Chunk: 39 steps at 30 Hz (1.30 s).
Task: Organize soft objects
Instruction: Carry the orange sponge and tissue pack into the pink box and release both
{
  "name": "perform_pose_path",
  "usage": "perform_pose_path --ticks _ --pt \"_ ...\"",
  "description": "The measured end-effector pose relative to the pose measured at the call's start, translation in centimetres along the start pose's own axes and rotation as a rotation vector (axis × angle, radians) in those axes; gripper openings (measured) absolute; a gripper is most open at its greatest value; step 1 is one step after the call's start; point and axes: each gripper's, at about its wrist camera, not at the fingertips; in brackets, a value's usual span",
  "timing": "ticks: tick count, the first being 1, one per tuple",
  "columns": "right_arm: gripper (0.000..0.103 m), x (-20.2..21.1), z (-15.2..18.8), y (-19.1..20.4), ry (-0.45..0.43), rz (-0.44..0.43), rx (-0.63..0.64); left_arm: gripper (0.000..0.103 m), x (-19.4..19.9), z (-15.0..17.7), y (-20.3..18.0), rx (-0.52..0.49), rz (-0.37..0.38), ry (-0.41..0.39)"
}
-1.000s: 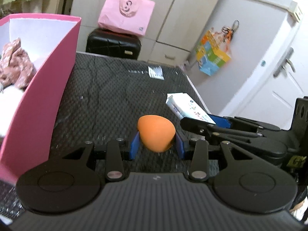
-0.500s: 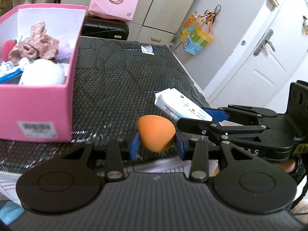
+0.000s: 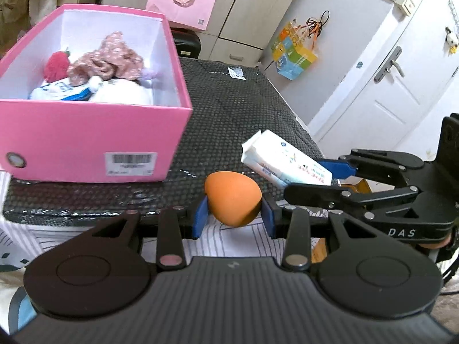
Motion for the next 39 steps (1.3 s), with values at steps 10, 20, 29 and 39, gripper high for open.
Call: perform_pose_path --ticks 10,20,29,39 --pt "0.046 -1.3 -4.3 3.9 -0.148 -0.034 0.082 0.039 4.9 -2.3 2.1 -0.041 -0.076 -0.192" --pt "0.046 -7.9 -8.6 3.8 -0.098 -0.043 0.1 0.039 3.6 -6.1 8.3 0.071 -0.154 -0.233" --pt "0.046 -14.0 -11.4 4.7 -0.041 -0.008 0.137 0.039 1.1 -8.7 12.2 0.108 -0.26 -0.211" --pt "0.046 -19.5 -14.2 4.0 0.114 -0.009 0.14 0.04 -1.0 -11.5 13.8 0.035 -0.314 -0.145"
Point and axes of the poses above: each gripper's, at about its wrist camera, not at the fingertips, and x roughly against the way its jaws point, y to its left, z to its underside, and after that the axes turned 4 degrees about -x, right-handed
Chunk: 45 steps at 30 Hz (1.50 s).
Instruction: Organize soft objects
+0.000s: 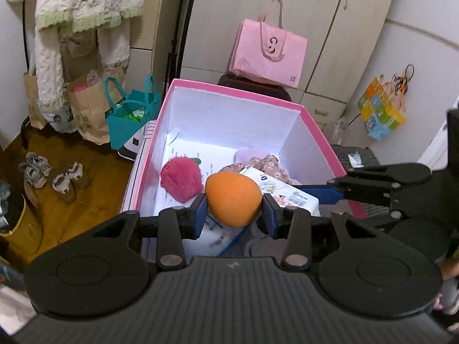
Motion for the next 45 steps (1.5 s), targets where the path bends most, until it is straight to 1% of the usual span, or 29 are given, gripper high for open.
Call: perform_pose_path --ticks 5,7,8,9,10,12,13,14,15,20,28,36,39,40,43,45 --pt "0.046 -1.8 -1.0 -0.7 0.043 0.039 0.031 0.041 -1.1 -1.1 0.2 -0.021 -0.019 0.017" --pt "0.047 -2.4 -1.2 -1.1 0.045 0.062 0.034 0.043 -1.5 -1.3 0.2 -0.019 -0.039 0.015" --pt "0.049 -2.6 -1.2 -1.2 0.046 0.075 0.044 0.048 -1.6 -1.3 0.2 -0.019 -0.051 0.015" --pt "0.055 -2.8 -1.2 -1.3 0.044 0.089 0.048 0.051 -1.8 -1.4 0.1 -0.03 -0.061 0.016" --pt "0.055 -2.8 -1.1 -1.4 0.037 0.095 0.044 0.054 -1.7 -1.4 -0.2 -0.061 -0.078 0.012" --pt "0.062 -2.3 -1.2 -1.4 0.018 0.081 0.04 0.057 -1.3 -1.2 -0.6 -0.097 -0.108 -0.014" --pt "0.065 -2.0 -1.1 -1.3 0.009 0.09 0.044 0.06 -1.1 -1.2 -0.7 -0.105 -0.115 -0.023" --pt "0.072 -1.7 -0.9 -1.2 -0.003 0.097 0.051 0.063 -0.7 -1.2 -0.8 -0.109 -0.114 -0.029" --pt "0.075 -1.3 -0.8 -1.0 -0.015 0.102 0.059 0.063 -0.5 -1.2 -0.7 -0.103 -0.109 -0.032" --pt "0.075 0.6 -0.2 -0.3 -0.051 0.129 0.072 0.069 0.8 -0.9 -0.9 -0.087 -0.111 -0.047" --pt "0.076 3.8 1.3 0.5 -0.092 0.151 0.069 0.072 3.3 0.4 -1.4 -0.067 -0.126 -0.091" --pt "0.076 7.0 3.0 1.8 -0.122 0.167 0.085 0.075 5.9 1.9 -3.2 -0.085 -0.105 -0.109" --pt "0.079 8.3 3.7 2.2 -0.144 0.176 0.086 0.077 6.8 2.5 -4.0 -0.101 -0.116 -0.12" --pt "0.079 8.8 3.9 2.4 -0.152 0.178 0.086 0.078 7.1 2.6 -4.3 -0.108 -0.116 -0.126" --pt "0.08 10.1 4.6 2.7 -0.166 0.189 0.083 0.086 8.1 3.2 -5.0 -0.118 -0.11 -0.149" --pt "0.081 10.8 5.1 2.9 -0.169 0.199 0.08 0.087 8.6 3.5 -5.4 -0.127 -0.111 -0.155"
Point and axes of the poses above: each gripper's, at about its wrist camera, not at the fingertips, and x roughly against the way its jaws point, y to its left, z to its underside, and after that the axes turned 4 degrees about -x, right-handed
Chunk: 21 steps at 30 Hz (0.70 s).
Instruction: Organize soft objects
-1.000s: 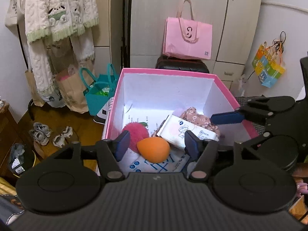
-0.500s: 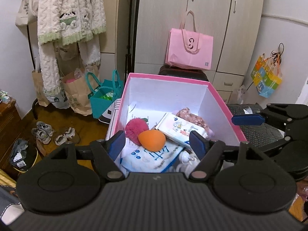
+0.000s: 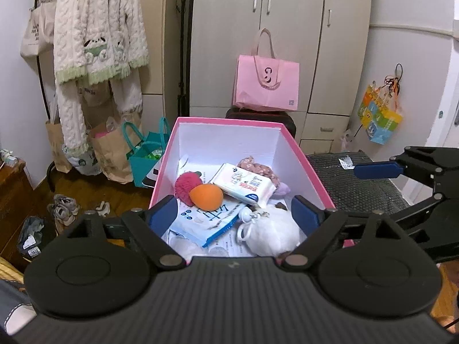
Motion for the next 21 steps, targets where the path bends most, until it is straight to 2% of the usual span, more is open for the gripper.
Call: perform_pose_path --ticks 9,13,17,19,21 --pt "0.082 3.2 1.4 -0.2 -0.014 0.035 -0.031 0.088 2.2 1.1 -1.7 -0.031 0.033 -0.011" --pt "0.083 4.3 2.7 -0.5 -0.02 0.052 -0.05 0.093 2.8 1.9 -2.7 -0.072 0.046 -0.016" --pt "0.084 4.5 4.2 -0.9 -0.004 0.07 -0.104 0.095 2.9 2.5 -3.7 -0.094 0.09 0.001" --pt "0.089 4.6 4.7 -0.9 -0.006 0.084 -0.122 0.097 2.9 2.5 -4.2 -0.103 0.101 0.001" --pt "0.1 4.8 5.1 -0.8 -0.027 0.086 -0.134 0.103 2.9 2.5 -4.6 -0.103 0.1 -0.006"
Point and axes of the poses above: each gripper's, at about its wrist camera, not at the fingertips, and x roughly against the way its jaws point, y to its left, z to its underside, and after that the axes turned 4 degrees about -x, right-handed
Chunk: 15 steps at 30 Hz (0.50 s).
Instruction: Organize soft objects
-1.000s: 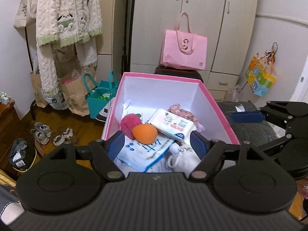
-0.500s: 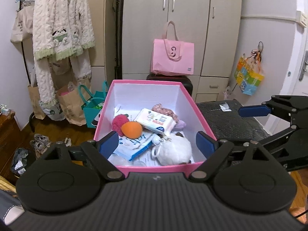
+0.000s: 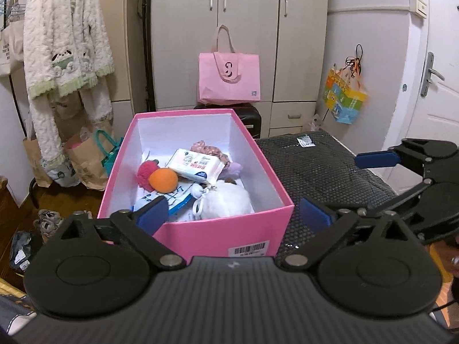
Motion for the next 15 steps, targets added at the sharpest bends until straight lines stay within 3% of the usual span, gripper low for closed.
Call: perform_pose_path --ticks 4,9,15 --pt "0.103 0.4 0.9 -0.3 -0.029 0.065 -0.007 0.103 -0.4 0.0 -0.3 0.025 -0.033 0.022" --pt "0.103 0.5 1.0 -1.3 0.007 0.145 -0.077 0.103 -1.2 0.0 -1.0 0.042 -0.16 0.09" --pt "0.103 1.2 1.0 -2.5 0.033 0.183 -0.163 0.103 -0.5 0.3 -3.0 -0.053 -0.213 0.071"
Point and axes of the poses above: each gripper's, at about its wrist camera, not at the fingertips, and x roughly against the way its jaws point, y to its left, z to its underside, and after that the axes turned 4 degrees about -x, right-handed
